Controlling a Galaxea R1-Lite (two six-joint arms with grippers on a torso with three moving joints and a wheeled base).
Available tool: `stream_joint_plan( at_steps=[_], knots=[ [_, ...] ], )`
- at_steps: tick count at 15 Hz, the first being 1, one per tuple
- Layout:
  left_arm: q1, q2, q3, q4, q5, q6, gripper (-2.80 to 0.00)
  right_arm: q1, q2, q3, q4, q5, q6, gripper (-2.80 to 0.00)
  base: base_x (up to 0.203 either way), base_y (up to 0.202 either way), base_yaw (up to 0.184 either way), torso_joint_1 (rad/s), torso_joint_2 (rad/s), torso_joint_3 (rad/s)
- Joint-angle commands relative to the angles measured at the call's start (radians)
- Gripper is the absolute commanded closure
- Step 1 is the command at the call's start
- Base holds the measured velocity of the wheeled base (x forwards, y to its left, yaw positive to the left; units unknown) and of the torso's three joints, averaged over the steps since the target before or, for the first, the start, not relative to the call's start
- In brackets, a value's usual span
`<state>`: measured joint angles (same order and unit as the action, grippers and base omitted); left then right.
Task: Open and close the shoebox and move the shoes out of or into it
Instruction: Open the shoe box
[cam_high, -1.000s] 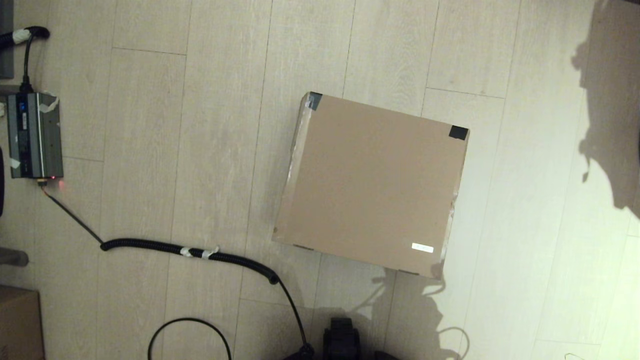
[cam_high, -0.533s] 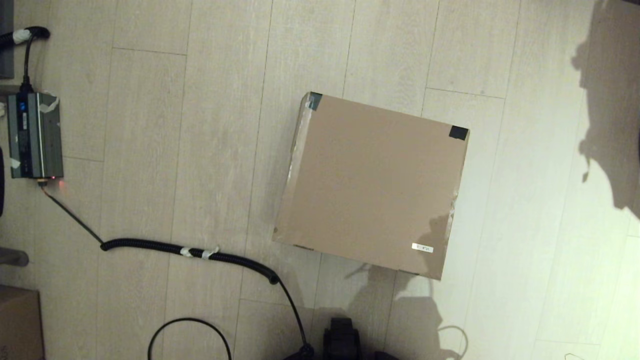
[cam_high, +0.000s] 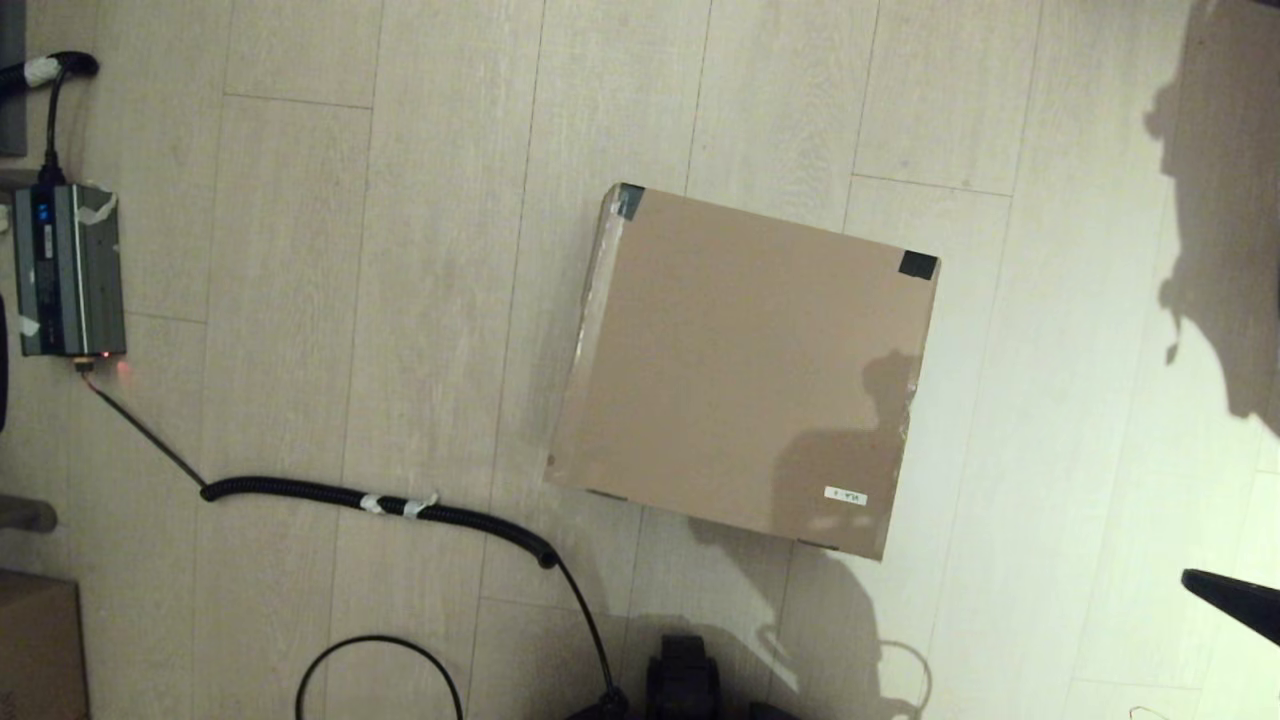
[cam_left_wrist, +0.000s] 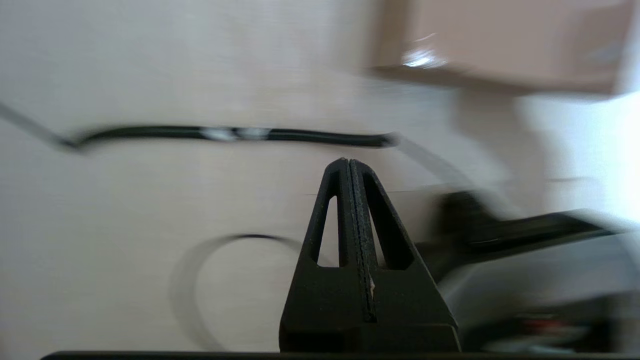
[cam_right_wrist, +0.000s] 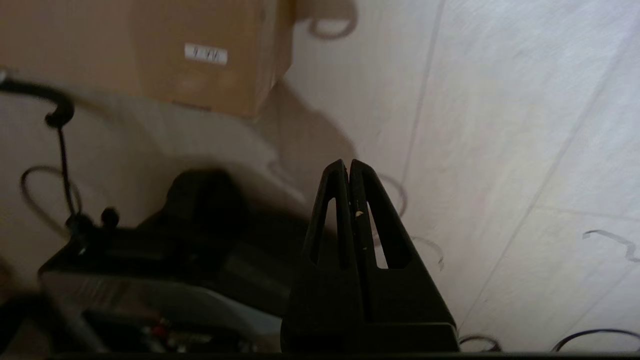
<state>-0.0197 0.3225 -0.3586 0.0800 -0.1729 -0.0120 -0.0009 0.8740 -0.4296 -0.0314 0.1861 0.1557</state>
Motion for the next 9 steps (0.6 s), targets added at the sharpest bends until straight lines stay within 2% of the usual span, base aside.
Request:
stream_joint_plan(
  at_steps=[1,2,3,4,6,9],
  knots=[
    [-0.008,0.247,-0.076,-0.023,-0.086,-0.18,0.0,0.0,0.151,0.003,-0.017,0.067,0.002,0.0,0.0,0.0,0.0,0.0,0.0,0.0],
    [-0.011,0.339,-0.098,-0.067,-0.164,-0.305,0.0,0.0,0.198,0.013,-0.053,0.156,0.003,0.0,0.0,0.0,0.0,0.0,0.0,0.0],
    [-0.013,0.42,-0.104,-0.118,-0.245,-0.402,0.0,-0.001,0.244,0.019,-0.096,0.218,0.003,0.0,0.0,0.0,0.0,0.0,0.0,0.0],
    [-0.014,0.501,-0.1,-0.177,-0.322,-0.466,0.0,-0.002,0.299,0.023,-0.155,0.262,0.003,0.0,0.0,0.0,0.0,0.0,0.0,0.0],
    [-0.016,0.667,-0.091,-0.3,-0.434,-0.527,0.0,-0.003,0.431,0.016,-0.28,0.298,0.001,0.0,0.0,0.0,0.0,0.0,0.0,0.0],
    [-0.018,0.941,-0.111,-0.507,-0.511,-0.557,0.0,-0.011,0.681,-0.01,-0.53,0.312,-0.012,0.0,0.0,0.0,0.0,0.0,0.0,0.0]
  ],
)
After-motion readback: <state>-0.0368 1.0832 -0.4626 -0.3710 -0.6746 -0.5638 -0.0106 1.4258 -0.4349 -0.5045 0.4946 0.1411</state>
